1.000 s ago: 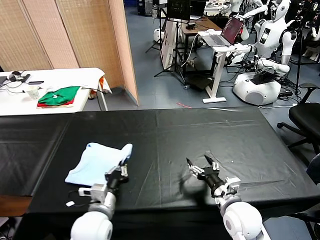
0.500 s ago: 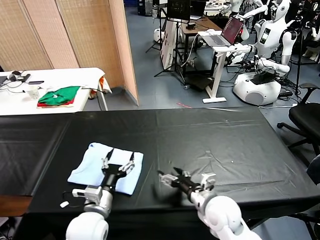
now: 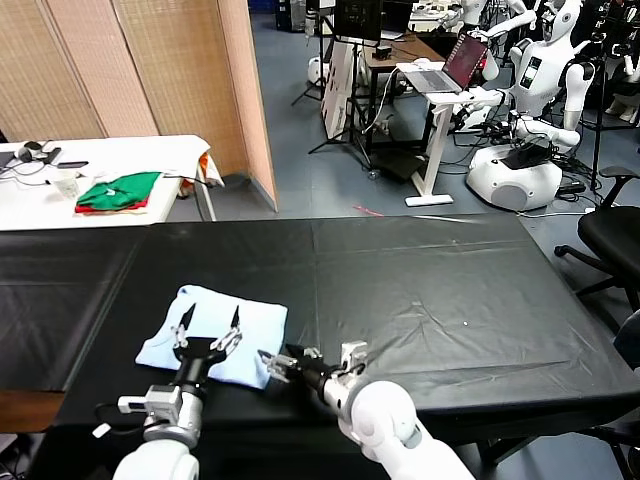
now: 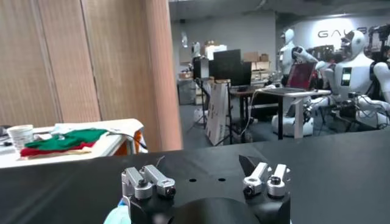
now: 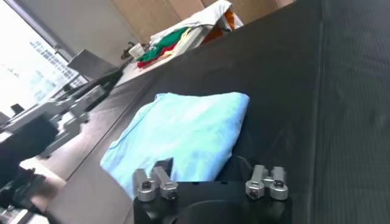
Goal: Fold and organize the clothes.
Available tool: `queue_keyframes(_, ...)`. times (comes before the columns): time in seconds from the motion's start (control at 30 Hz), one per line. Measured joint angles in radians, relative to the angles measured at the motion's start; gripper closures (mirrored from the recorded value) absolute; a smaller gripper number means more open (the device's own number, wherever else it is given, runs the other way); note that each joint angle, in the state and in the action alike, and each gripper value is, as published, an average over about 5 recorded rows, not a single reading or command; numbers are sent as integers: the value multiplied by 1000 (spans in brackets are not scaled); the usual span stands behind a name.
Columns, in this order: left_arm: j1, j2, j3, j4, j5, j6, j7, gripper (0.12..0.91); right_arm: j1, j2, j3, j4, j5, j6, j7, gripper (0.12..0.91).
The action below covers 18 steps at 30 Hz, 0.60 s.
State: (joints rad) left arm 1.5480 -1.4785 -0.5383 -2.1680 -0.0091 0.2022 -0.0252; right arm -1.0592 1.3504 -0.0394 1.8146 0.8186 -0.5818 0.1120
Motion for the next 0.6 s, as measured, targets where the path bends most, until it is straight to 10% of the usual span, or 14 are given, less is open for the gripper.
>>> queue_keyframes(0.33,37,-8,-27,-13,5,-18,-3,123,11,16,7,-28,-4,-10,31,844)
queue_keyframes(0.6,38,-8,-41,0,-3,-36,-3,123,37,-52,148,9,-59,-144,4,879)
